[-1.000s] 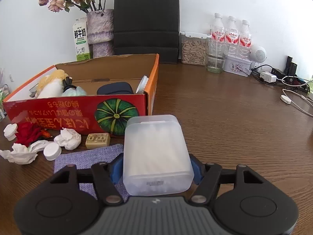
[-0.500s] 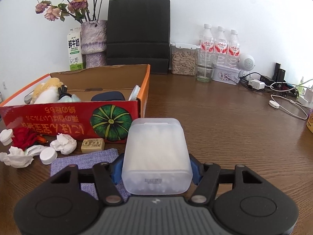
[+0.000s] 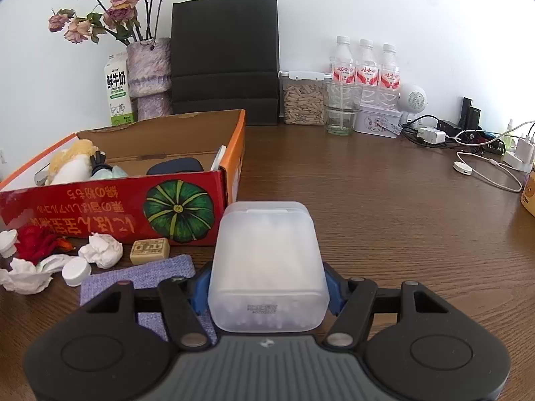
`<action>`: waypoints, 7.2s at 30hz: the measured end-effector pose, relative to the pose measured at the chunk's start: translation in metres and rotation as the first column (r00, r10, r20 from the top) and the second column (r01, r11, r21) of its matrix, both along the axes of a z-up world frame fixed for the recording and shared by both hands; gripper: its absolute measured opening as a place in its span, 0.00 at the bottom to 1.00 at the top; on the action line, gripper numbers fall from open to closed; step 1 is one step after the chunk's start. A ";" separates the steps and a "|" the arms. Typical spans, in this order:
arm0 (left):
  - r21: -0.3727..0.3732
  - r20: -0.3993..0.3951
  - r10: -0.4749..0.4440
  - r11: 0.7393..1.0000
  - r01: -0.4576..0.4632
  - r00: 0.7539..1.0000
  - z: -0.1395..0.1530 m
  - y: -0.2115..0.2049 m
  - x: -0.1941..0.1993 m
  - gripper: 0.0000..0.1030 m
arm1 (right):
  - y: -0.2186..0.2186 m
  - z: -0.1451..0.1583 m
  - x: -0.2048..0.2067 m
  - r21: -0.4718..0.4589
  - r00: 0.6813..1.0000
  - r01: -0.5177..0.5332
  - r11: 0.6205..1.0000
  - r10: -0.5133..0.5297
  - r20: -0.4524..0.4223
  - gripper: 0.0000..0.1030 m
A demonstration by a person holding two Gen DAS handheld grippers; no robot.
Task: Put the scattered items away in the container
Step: 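Lift the container with the right tool while the left tool grasps the white heart-shaped cap, then carry the container and the white cap over the box with both tools, then release the container with the right tool while the left tool drops the cap, then withdraw both tools from the box toward the remaining items, then grasp the purple fabric pouch with the right tool, then lift the purple pouch with the right tool while the left tool grasps the red rose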
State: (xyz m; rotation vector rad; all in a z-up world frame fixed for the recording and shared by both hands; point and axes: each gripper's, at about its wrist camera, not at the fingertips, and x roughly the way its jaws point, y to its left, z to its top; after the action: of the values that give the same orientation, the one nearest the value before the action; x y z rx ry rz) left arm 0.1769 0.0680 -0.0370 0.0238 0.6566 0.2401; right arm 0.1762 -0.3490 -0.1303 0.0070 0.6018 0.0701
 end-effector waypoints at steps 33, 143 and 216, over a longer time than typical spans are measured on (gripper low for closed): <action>-0.088 0.050 -0.026 0.996 0.030 0.998 0.006 0.002 -0.006 0.29 | 0.002 0.002 -0.006 -0.011 0.999 0.010 1.000 -0.010 0.032 0.61; -0.057 0.424 -0.007 0.998 0.034 0.906 0.032 -0.074 0.014 1.00 | 0.055 0.042 0.008 0.000 0.959 -0.088 0.996 0.085 0.269 1.00; -0.113 0.091 -0.105 0.987 0.115 0.990 0.006 -0.061 -0.049 1.00 | 0.021 0.034 -0.050 0.065 0.974 -0.227 0.972 0.225 0.033 0.13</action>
State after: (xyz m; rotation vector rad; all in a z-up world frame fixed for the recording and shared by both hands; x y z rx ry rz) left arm 0.1282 0.0065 -0.0309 -0.0627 0.5825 0.0945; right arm 0.1266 -0.3277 -0.0960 0.0034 0.5725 0.3116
